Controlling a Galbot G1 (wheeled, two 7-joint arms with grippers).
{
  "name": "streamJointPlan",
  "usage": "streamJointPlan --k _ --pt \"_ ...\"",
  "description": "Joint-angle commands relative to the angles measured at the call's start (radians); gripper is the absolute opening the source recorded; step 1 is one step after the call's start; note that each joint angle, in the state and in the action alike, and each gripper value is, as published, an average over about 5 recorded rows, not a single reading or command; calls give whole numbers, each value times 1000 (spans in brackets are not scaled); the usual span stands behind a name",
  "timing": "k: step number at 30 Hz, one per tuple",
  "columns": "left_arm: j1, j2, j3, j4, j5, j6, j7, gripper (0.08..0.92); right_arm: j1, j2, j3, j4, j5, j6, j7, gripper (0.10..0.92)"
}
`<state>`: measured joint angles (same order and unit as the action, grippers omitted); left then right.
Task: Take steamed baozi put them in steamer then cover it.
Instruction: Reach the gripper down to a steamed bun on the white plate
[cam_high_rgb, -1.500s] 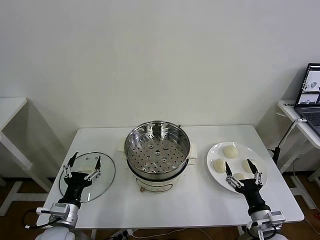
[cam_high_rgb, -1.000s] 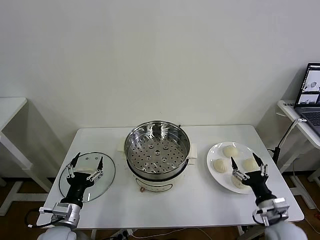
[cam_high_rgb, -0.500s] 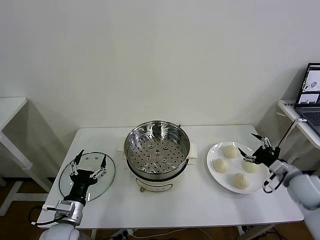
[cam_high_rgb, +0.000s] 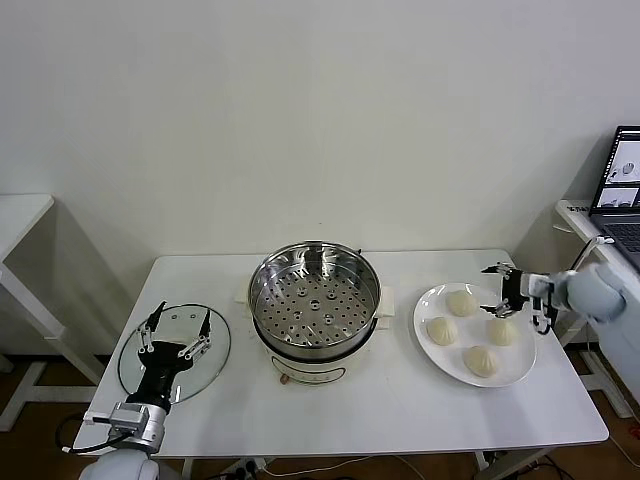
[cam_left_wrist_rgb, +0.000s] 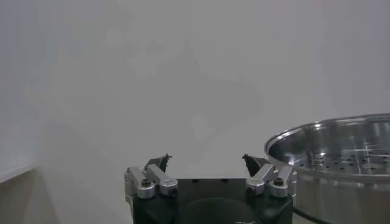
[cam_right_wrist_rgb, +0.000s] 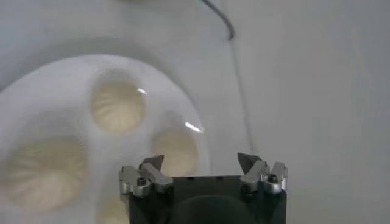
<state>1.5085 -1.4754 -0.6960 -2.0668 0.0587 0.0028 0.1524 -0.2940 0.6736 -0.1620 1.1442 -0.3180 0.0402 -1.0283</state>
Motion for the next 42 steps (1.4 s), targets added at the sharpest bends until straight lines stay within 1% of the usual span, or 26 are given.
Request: streamJointPlan --k 1,9,15,24,42 --pt "1 -3 -3 -3 1 -1 0 823 264 77 -241 -192 -63 25 -202 823" --pt "7 -1 -16 -9 2 -1 1 823 291 200 -250 -330 -137 40 -217 823" --pt "5 1 -18 -2 2 0 2 823 275 245 -233 -392 -173 45 -216 823" --pt "0 -1 -13 12 4 -4 3 823 250 296 -172 -461 -233 58 -169 823" --pt "11 0 -11 24 28 -23 5 823 217 323 -100 -496 -262 54 -104 823"
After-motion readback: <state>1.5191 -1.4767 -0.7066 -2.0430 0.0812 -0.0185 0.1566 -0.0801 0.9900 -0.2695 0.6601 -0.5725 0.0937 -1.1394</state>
